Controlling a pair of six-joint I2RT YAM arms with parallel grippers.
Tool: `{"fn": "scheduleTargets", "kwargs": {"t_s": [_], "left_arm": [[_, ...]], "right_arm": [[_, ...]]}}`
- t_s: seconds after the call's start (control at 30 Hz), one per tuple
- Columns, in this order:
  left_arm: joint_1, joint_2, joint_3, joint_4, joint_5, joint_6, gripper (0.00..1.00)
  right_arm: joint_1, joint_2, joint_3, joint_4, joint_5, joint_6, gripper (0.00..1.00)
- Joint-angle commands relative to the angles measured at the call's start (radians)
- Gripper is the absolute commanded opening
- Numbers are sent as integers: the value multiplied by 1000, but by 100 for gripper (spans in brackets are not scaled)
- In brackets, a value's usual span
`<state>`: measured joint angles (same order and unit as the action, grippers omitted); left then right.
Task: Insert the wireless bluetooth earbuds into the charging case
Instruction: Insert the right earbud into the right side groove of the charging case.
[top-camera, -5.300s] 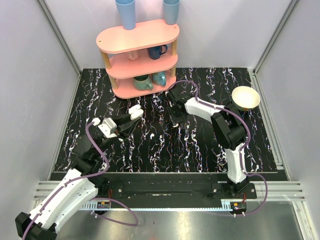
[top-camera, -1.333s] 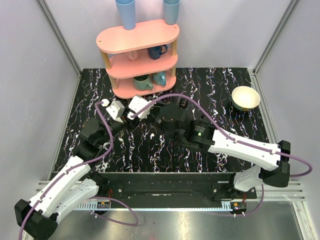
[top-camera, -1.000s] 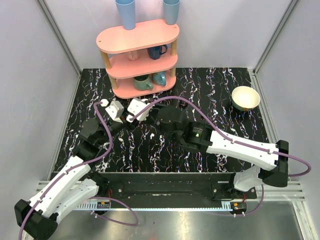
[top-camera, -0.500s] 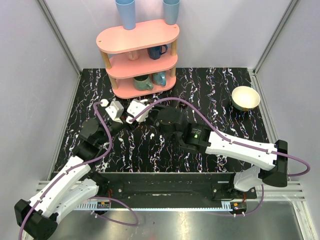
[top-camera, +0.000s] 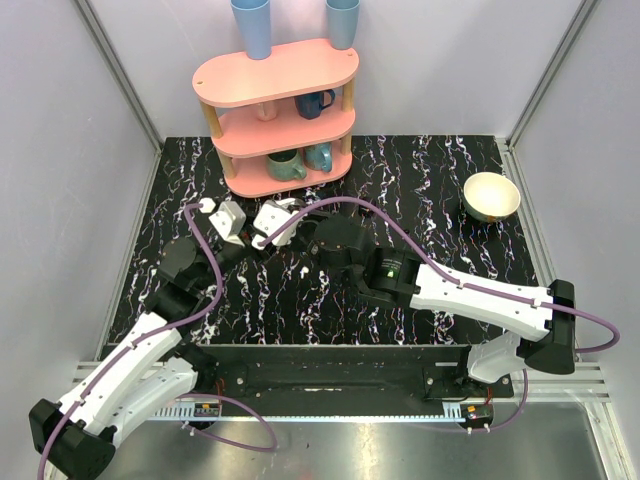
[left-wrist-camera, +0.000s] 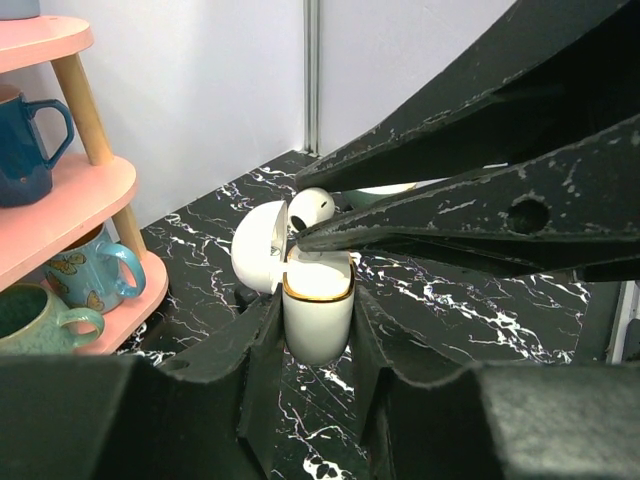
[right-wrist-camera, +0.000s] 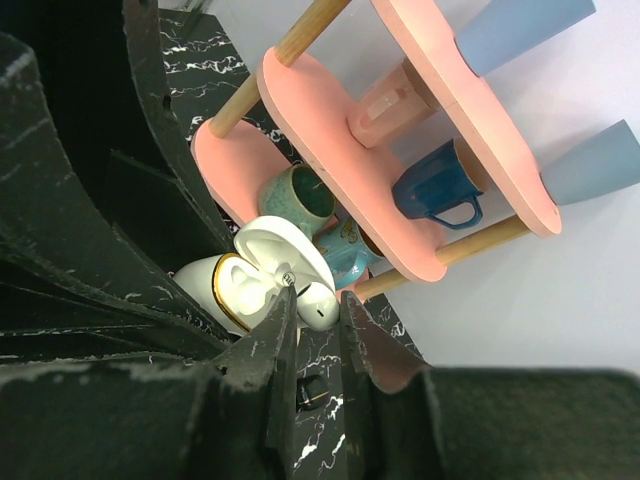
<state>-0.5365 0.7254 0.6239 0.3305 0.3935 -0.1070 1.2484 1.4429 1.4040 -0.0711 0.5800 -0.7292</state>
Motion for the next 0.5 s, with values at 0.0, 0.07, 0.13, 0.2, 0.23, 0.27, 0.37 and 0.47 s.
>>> {"fn": "scheduleTargets", "kwargs": {"t_s": [0.0, 0.07, 0.13, 0.2, 0.23, 0.27, 0.37, 0.47], "left_arm": [[0, -30, 7, 139, -16, -17, 0], [0, -29, 2, 146, -18, -20, 0], [0, -30, -3, 162, -24, -28, 0], [0, -30, -4, 165, -24, -30, 0], [0, -29, -4, 165, -24, -30, 0], [0, -27, -4, 165, -27, -30, 0], [0, -24, -6, 170, -25, -30, 0], [0, -23, -7, 174, -27, -33, 0]], "right_arm": [[11, -21, -11, -15, -37, 7, 0], [9, -22, -10, -16, -42, 10, 2], [9, -26, -11, -15, -40, 11, 7], [10, -27, -14, -6, -32, 11, 11], [9, -30, -14, 1, -31, 13, 13], [11, -38, -16, 4, -32, 13, 15], [9, -53, -26, 24, -37, 14, 24], [10, -65, -30, 37, -40, 19, 32]]}}
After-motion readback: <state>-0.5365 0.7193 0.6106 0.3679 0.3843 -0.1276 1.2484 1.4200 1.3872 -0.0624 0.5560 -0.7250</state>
